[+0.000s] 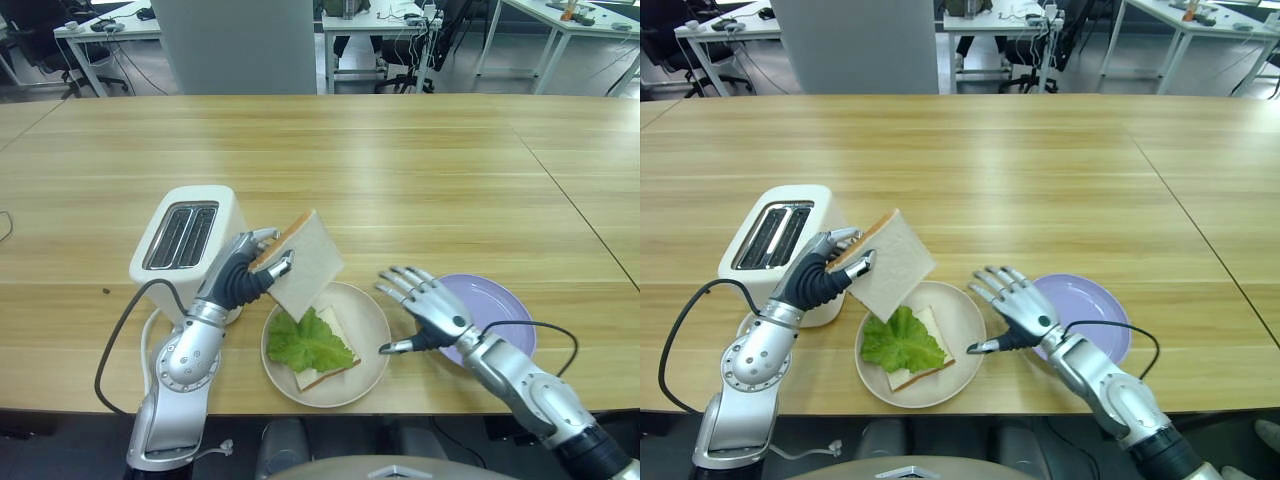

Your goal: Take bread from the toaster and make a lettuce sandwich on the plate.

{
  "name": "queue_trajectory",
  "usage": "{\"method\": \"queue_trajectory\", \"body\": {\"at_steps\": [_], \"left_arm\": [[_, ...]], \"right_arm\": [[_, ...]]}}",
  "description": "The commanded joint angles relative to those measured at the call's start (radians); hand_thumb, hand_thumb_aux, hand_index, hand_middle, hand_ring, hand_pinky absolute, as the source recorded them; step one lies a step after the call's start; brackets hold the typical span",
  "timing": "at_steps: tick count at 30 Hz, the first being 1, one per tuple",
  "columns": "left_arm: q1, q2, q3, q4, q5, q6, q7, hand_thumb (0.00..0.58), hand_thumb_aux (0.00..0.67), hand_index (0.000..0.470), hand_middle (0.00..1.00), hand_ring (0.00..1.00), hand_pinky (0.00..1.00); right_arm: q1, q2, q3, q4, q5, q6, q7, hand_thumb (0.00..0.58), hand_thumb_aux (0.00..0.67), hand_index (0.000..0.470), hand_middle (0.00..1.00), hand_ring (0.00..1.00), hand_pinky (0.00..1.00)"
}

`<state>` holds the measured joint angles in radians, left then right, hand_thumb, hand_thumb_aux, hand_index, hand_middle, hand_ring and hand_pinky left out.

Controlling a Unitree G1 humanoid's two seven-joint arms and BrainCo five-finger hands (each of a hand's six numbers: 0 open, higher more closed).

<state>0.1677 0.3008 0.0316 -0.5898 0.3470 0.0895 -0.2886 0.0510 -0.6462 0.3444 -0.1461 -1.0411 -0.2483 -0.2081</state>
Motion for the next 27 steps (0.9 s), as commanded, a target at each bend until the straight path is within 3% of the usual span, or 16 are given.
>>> {"method": "queue_trajectory", "body": {"at_steps": [1, 8, 15, 27], "left_arm": [[0.021, 0.018, 0.014, -0.007, -0.12, 0.093, -0.088, 0.58, 0.67, 0.46, 1.0, 1.0, 1.0], [0.031, 0.076, -0.001, 0.084, -0.264, 0.206, -0.21, 0.58, 0.67, 0.46, 1.0, 1.0, 1.0], [-0.035, 0.153, -0.03, 0.25, -0.314, 0.188, -0.293, 0.58, 0.67, 0.46, 1.0, 1.0, 1.0], [-0.105, 0.169, -0.104, 0.38, -0.335, 0.156, -0.331, 0.58, 0.67, 0.46, 1.0, 1.0, 1.0]], "right_arm": [[0.041, -0.01, -0.069, -0.049, 0.06, -0.035, -0.051, 0.0, 0.0, 0.0, 0.0, 0.0, 0.0], [0.073, -0.007, -0.069, -0.112, 0.076, -0.151, -0.092, 0.0, 0.0, 0.0, 0.0, 0.0, 0.0], [0.066, 0.006, 0.036, -0.094, 0.054, -0.259, -0.033, 0.0, 0.0, 0.0, 0.0, 0.0, 0.0], [0.059, 0.04, 0.098, -0.066, 0.06, -0.317, 0.047, 0.0, 0.0, 0.0, 0.0, 0.0, 0.0]]}}
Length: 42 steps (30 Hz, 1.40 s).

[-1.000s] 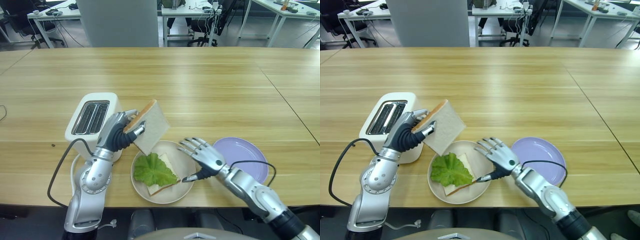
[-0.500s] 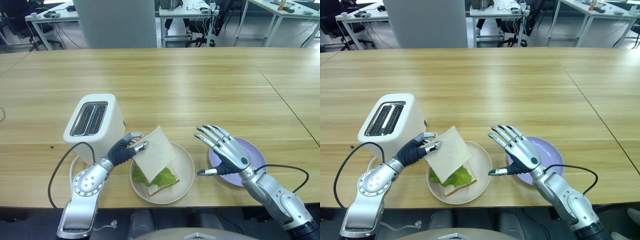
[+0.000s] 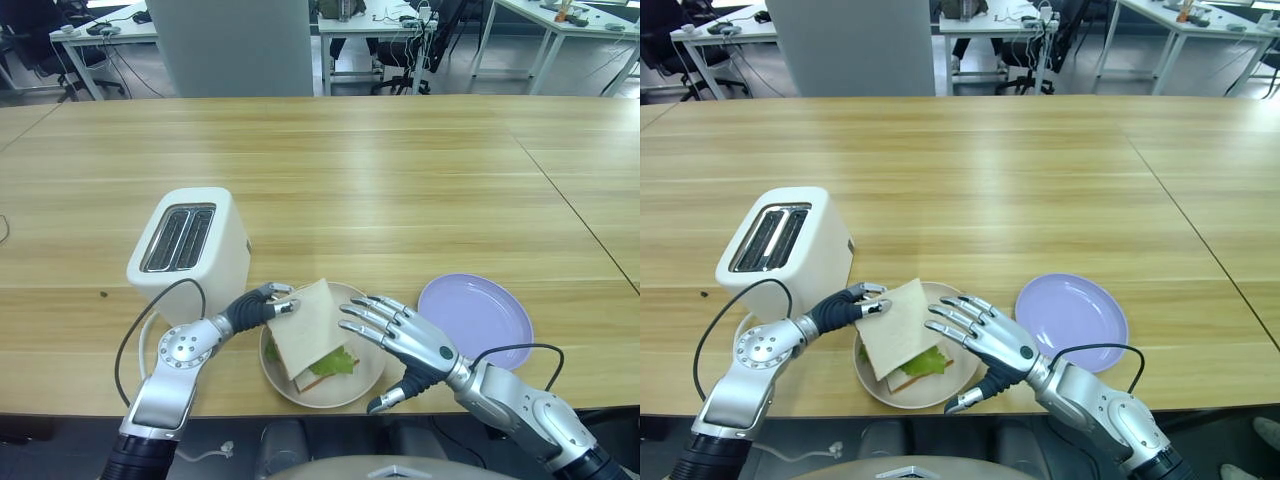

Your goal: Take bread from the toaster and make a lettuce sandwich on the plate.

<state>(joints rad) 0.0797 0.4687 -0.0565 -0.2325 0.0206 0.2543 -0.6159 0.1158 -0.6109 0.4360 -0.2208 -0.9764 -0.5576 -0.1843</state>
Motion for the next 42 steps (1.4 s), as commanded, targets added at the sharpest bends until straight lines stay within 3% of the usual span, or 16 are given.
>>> {"method": "queue_trajectory", "body": {"at_steps": [1, 11, 21, 22, 23, 24, 25, 32, 39, 42], "left_arm": [[-0.018, -0.001, -0.019, 0.025, -0.01, -0.008, -0.002, 0.58, 0.67, 0.46, 1.0, 1.0, 1.0], [-0.006, 0.012, -0.062, 0.036, 0.0, -0.01, 0.003, 0.58, 0.67, 0.46, 1.0, 1.0, 1.0], [-0.025, 0.023, -0.114, 0.103, 0.11, -0.09, 0.084, 0.58, 0.67, 0.46, 1.0, 1.0, 1.0], [-0.03, 0.024, -0.117, 0.113, 0.125, -0.105, 0.096, 0.545, 0.504, 0.346, 1.0, 1.0, 1.0], [-0.034, 0.025, -0.122, 0.123, 0.14, -0.123, 0.106, 0.458, 0.363, 0.249, 0.98, 0.98, 0.98], [-0.038, 0.026, -0.127, 0.131, 0.155, -0.145, 0.117, 0.458, 0.363, 0.249, 0.98, 0.98, 0.98], [-0.04, 0.026, -0.131, 0.137, 0.166, -0.16, 0.125, 0.0, 0.0, 0.0, 0.0, 0.0, 0.0], [-0.083, 0.069, -0.208, 0.195, 0.429, -0.317, 0.296, 0.0, 0.0, 0.0, 0.0, 0.0, 0.0], [-0.128, 0.114, -0.212, 0.19, 0.683, -0.35, 0.495, 0.0, 0.0, 0.0, 0.0, 0.0, 0.0], [-0.147, 0.136, -0.177, 0.155, 0.765, -0.344, 0.585, 0.0, 0.0, 0.0, 0.0, 0.0, 0.0]], "right_arm": [[-0.005, 0.005, 0.007, 0.008, -0.004, -0.01, 0.028, 0.0, 0.0, 0.0, 0.0, 0.0, 0.0], [-0.007, 0.023, 0.021, 0.028, -0.013, -0.02, 0.064, 0.0, 0.0, 0.0, 0.0, 0.0, 0.0], [-0.051, 0.072, 0.111, 0.141, -0.044, -0.008, 0.129, 0.0, 0.0, 0.0, 0.0, 0.0, 0.0], [-0.06, 0.079, 0.121, 0.165, -0.044, -0.008, 0.137, 0.0, 0.0, 0.0, 0.0, 0.0, 0.0], [-0.068, 0.088, 0.13, 0.19, -0.036, -0.008, 0.143, 0.0, 0.0, 0.0, 0.0, 0.0, 0.0], [-0.076, 0.098, 0.138, 0.214, -0.024, -0.009, 0.147, 0.0, 0.0, 0.0, 0.0, 0.0, 0.0], [-0.081, 0.104, 0.143, 0.23, -0.015, -0.01, 0.149, 0.0, 0.0, 0.0, 0.0, 0.0, 0.0], [-0.121, 0.134, 0.179, 0.303, -0.03, 0.015, 0.178, 0.0, 0.0, 0.0, 0.0, 0.0, 0.0], [-0.139, 0.124, 0.188, 0.33, -0.025, 0.032, 0.199, 0.0, 0.0, 0.0, 0.0, 0.0, 0.0], [-0.145, 0.12, 0.195, 0.339, -0.028, 0.04, 0.214, 0.049, 0.029, 0.02, 0.0, 0.0, 0.0]]}}
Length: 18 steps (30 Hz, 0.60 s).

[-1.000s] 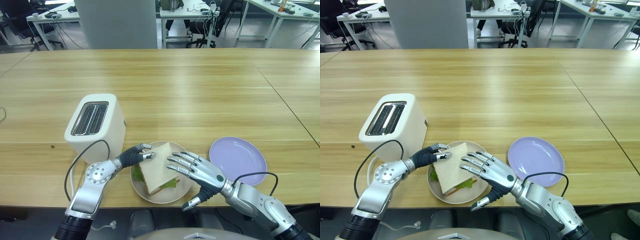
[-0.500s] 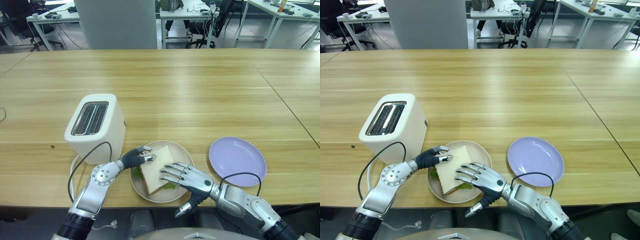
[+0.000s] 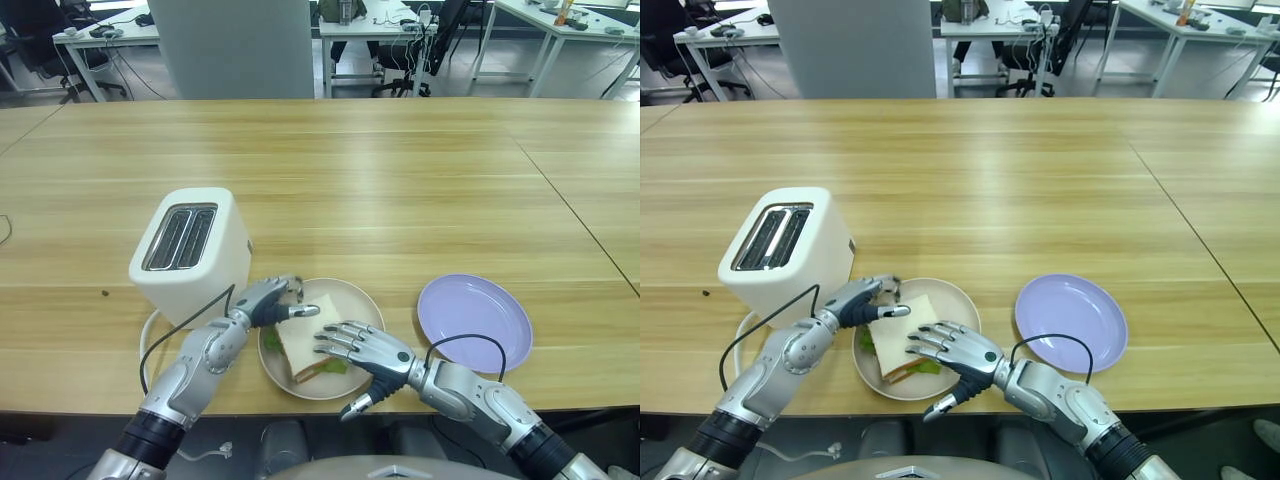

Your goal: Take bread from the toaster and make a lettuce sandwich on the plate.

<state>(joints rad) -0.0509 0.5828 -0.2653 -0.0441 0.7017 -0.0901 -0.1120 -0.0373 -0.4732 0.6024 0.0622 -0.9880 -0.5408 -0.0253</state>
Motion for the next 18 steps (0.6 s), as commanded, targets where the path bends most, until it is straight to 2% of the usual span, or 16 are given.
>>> {"method": "queue_trajectory", "body": {"at_steps": [1, 3, 5, 10, 13, 18], "left_arm": [[-0.02, 0.031, 0.045, -0.048, 0.108, 0.006, 0.105, 0.0, 0.0, 0.0, 0.0, 0.0, 0.0], [-0.023, 0.048, 0.078, -0.084, 0.143, 0.007, 0.151, 0.0, 0.0, 0.0, 0.0, 0.0, 0.0], [-0.019, 0.048, 0.125, -0.127, 0.123, -0.002, 0.176, 0.0, 0.0, 0.0, 0.0, 0.0, 0.0], [0.0, 0.03, 0.221, -0.195, 0.06, -0.03, 0.221, 0.0, 0.0, 0.0, 0.0, 0.0, 0.0], [0.008, 0.01, 0.241, -0.198, 0.022, -0.041, 0.215, 0.0, 0.0, 0.0, 0.0, 0.0, 0.0], [0.022, -0.019, 0.253, -0.197, -0.033, -0.062, 0.199, 0.0, 0.0, 0.0, 0.0, 0.0, 0.0]], "right_arm": [[0.006, -0.019, 0.031, 0.058, -0.019, 0.025, 0.058, 0.053, 0.032, 0.022, 0.0, 0.0, 0.0], [0.004, -0.021, 0.034, 0.062, -0.02, 0.031, 0.063, 0.04, 0.024, 0.016, 0.0, 0.0, 0.0], [-0.001, -0.024, 0.032, 0.069, -0.024, 0.043, 0.065, 0.0, 0.0, 0.0, 0.0, 0.0, 0.0], [-0.027, -0.032, -0.012, 0.108, -0.024, 0.112, 0.043, 0.0, 0.0, 0.0, 0.0, 0.0, 0.0], [-0.05, -0.042, -0.047, 0.135, -0.018, 0.158, 0.015, 0.027, 0.016, 0.011, 0.0, 0.0, 0.0], [-0.064, -0.039, -0.094, 0.131, 0.04, 0.173, -0.006, 0.0, 0.0, 0.0, 0.0, 0.0, 0.0]]}}
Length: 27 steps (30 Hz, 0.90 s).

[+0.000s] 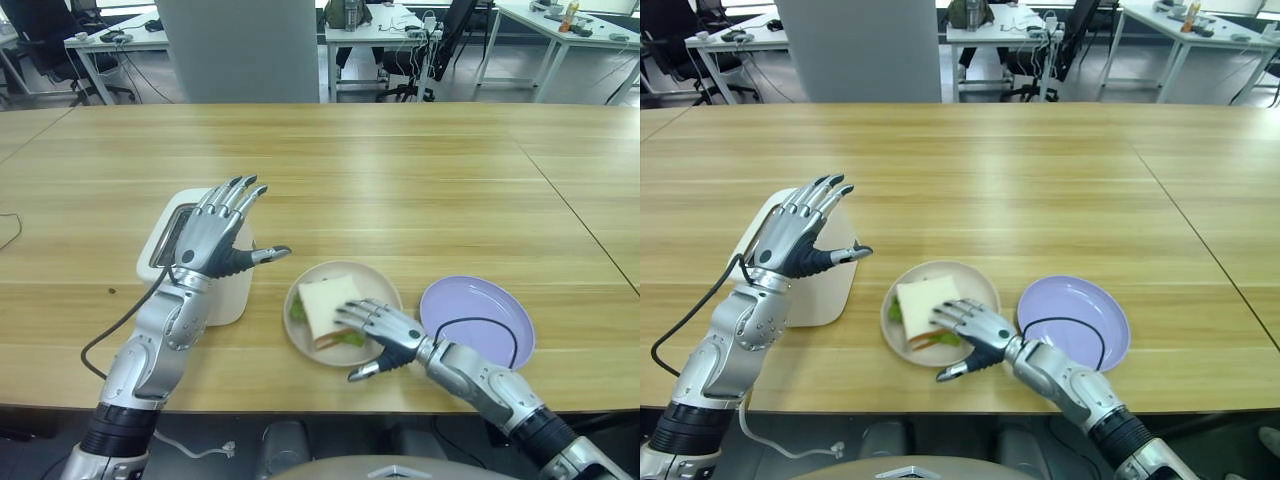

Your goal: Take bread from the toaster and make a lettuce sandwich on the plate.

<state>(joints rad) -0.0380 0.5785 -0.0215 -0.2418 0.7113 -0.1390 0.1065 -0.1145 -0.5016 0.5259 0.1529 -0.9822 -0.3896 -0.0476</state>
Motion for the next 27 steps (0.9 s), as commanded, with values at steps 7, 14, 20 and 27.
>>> {"method": "queue_trajectory", "body": {"at_steps": [7, 14, 20, 27], "left_arm": [[0.024, -0.053, 0.033, -0.039, -0.232, -0.033, -0.121, 0.0, 0.0, 0.0, 0.0, 0.0, 0.0], [0.076, -0.064, 0.058, -0.11, -0.499, -0.095, -0.269, 0.58, 0.67, 0.46, 1.0, 1.0, 1.0], [0.158, -0.024, -0.003, -0.187, -0.692, -0.115, -0.475, 0.58, 0.67, 0.46, 1.0, 1.0, 1.0], [0.279, 0.079, -0.189, -0.137, -0.519, -0.176, -0.638, 0.58, 0.67, 0.46, 1.0, 1.0, 1.0]], "right_arm": [[0.043, 0.046, -0.1, -0.059, 0.267, -0.03, 0.022, 0.578, 0.633, 0.435, 0.0, 0.0, 0.0], [0.068, 0.07, -0.211, -0.208, 0.565, -0.069, 0.111, 0.58, 0.67, 0.46, 1.0, 1.0, 1.0], [0.135, 0.026, -0.224, -0.319, 0.729, -0.054, 0.267, 0.58, 0.67, 0.46, 1.0, 1.0, 1.0], [0.256, -0.077, -0.154, -0.327, 0.611, -0.026, 0.408, 0.58, 0.67, 0.46, 1.0, 1.0, 1.0]]}}
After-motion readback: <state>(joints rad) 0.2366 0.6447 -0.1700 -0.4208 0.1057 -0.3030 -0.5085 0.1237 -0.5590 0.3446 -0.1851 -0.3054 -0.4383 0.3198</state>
